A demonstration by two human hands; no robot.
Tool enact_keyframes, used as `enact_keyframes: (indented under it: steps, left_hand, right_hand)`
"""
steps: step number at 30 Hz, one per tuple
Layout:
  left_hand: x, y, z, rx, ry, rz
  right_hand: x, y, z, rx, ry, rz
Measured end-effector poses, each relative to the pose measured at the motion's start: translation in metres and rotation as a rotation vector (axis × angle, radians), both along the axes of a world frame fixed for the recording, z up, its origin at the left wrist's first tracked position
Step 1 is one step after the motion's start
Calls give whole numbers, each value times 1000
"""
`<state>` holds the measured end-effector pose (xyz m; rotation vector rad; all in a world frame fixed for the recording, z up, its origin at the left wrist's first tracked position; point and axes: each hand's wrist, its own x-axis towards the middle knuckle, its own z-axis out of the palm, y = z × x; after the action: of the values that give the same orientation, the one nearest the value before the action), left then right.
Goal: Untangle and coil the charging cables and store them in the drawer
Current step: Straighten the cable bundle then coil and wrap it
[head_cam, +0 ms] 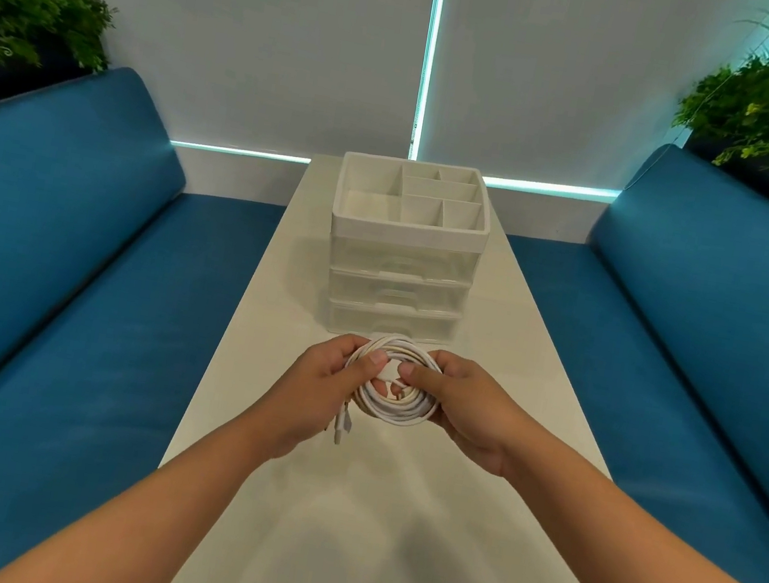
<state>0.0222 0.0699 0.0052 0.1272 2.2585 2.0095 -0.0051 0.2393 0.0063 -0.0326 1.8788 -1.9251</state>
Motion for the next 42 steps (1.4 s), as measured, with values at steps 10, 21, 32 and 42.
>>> enact_keyframes:
  steps: [10,21,32,42]
  left_hand:
    - [-4,6,-5,-27,32,52]
    - [-7,0,-1,105,-19,45]
    - [-11,1,8,-66,126,-4]
    - [-9,6,29,38,207,-154]
  right_hand:
    - [-1,-1,9,-20,0,-63]
    - [-4,1,14,-33,7,-35]
    - [-4,6,19,-50,30,154]
    - [-4,15,30,-116,141,156]
